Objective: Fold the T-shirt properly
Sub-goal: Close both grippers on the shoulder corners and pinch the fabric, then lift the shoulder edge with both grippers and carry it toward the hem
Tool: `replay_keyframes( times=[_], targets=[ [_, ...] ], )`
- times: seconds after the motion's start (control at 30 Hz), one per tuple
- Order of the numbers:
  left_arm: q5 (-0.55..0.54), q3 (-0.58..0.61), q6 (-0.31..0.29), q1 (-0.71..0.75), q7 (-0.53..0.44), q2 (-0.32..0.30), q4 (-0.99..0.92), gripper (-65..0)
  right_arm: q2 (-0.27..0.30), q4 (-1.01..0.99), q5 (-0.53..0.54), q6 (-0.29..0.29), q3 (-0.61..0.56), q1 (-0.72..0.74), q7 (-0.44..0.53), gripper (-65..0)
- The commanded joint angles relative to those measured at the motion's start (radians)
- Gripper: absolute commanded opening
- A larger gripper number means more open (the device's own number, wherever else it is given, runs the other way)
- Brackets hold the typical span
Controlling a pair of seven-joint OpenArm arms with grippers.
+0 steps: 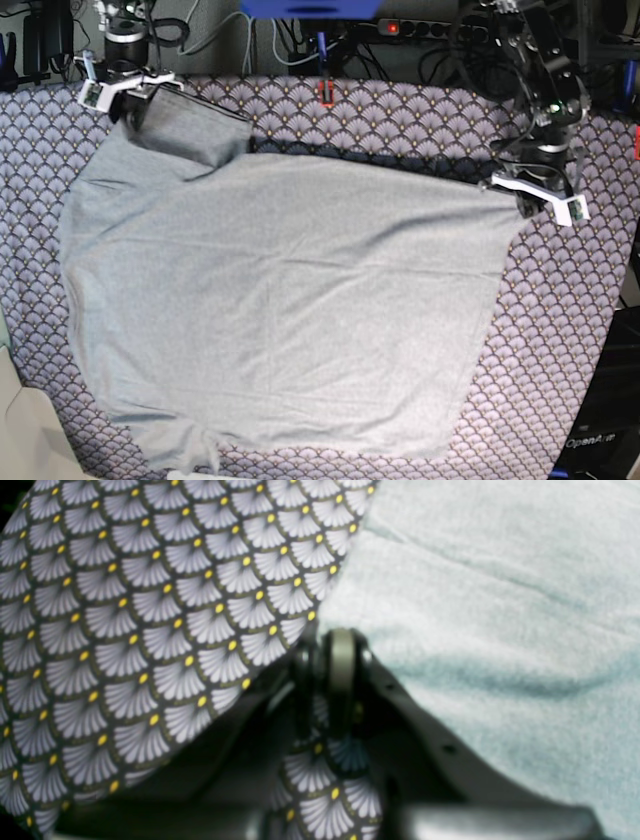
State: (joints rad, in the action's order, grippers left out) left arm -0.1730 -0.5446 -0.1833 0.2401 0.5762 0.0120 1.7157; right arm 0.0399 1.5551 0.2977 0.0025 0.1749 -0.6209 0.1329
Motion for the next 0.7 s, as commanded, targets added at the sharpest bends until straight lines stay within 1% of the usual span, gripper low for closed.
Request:
replay_keyframes(
  times=[0.0,0.07,0.1,0.23,0.27,0.37,0.4,0.5,0.67],
  targets=[
    [-0.004,-0.002,0.001,-0.009,-0.025,-0.007,0.022,-61.1,0.004,0.018,0.005,0.004,-0.001,-0.004,0.021,-53.7],
    [-0.004,-0.002,0.001,-0.011,-0.025,-0.007,0.022,-61.1,0.004,0.018,0.005,0.004,-0.001,0.011,0.020,-63.6],
    [-0.004,-0.002,0.001,-0.011,-0.025,-0.007,0.022,-61.1,0.004,0.017,0.005,0.004,-0.001,0.014,0.015,-65.0],
    [-0.004,-0.002,0.001,-0.011,-0.025,-0.008,0.022,-61.1,0.007,0.020,0.005,0.007,-0.002,0.019,0.023,-65.0],
    [-0.004,-0.002,0.001,-0.011,-0.025,-0.008,0.022,-61.1,0.008,0.020,0.005,0.026,-0.002,0.020,0.023,-65.0],
    [-0.004,-0.002,0.001,-0.011,-0.023,-0.007,0.022,-61.1,0.002,0.034,0.007,0.130,0.007,0.023,0.024,-65.0],
    [-0.004,-0.002,0.001,-0.011,-0.023,-0.007,0.022,-61.1,0.002,0.051,0.011,0.141,0.007,0.022,0.024,-65.0],
    [-0.004,-0.002,0.001,-0.009,-0.023,-0.007,0.024,-61.1,0.004,0.104,0.047,0.144,0.007,0.012,0.024,-65.0],
    [-0.004,-0.002,0.003,-0.014,-0.023,-0.007,0.043,-61.1,0.010,0.147,0.047,0.144,0.005,0.022,0.015,-65.0]
  ],
)
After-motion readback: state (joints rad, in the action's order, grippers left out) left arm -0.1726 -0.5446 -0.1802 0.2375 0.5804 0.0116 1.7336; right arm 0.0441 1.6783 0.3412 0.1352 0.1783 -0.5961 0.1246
